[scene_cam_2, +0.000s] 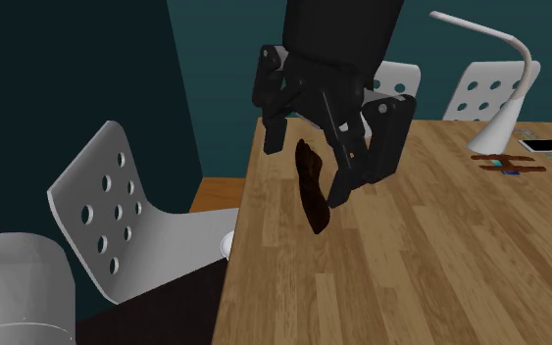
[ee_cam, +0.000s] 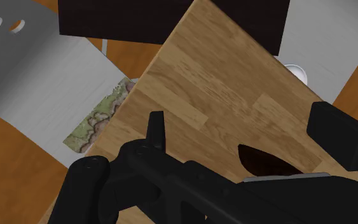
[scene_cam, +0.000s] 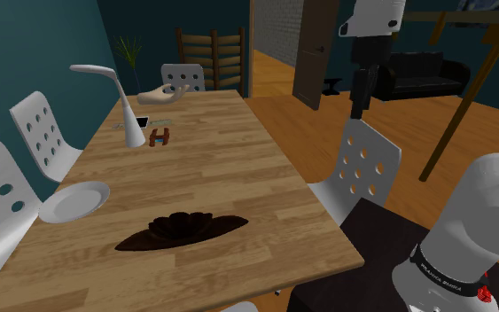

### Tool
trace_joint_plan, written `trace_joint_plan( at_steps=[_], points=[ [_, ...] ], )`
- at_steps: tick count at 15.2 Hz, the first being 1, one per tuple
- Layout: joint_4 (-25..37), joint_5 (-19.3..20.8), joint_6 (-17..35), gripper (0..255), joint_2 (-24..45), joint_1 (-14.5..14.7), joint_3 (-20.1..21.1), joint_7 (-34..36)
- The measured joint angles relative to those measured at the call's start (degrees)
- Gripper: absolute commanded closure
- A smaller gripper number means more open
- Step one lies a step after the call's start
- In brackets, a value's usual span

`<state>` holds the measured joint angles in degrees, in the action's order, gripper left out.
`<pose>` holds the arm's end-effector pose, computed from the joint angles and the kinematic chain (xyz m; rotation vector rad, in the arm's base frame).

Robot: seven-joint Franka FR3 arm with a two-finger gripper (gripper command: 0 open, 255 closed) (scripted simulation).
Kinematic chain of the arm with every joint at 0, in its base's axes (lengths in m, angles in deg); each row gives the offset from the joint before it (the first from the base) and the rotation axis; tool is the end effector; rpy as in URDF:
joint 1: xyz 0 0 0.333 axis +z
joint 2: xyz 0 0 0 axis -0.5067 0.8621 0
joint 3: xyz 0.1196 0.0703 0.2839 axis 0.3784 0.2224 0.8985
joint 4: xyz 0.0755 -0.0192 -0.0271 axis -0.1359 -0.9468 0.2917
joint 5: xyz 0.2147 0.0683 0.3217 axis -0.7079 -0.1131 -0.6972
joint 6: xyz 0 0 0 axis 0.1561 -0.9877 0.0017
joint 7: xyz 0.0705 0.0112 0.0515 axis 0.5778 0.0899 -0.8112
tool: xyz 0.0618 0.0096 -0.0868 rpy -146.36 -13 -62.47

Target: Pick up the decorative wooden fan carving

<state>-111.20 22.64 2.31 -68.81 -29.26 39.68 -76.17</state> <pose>0.3051 -0.0046 0.5750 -3.0718 -0.2285 0.2014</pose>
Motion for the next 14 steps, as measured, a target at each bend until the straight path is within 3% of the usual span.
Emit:
trace_joint_plan(
  at_steps=[5,14],
  points=[
    [0.98,-0.96,3.41,0,4.64,1.54,2.38,0.98],
    [7.51,-1.72,12.90,0,21.36,5.23,9.13,3.97]
  ],
)
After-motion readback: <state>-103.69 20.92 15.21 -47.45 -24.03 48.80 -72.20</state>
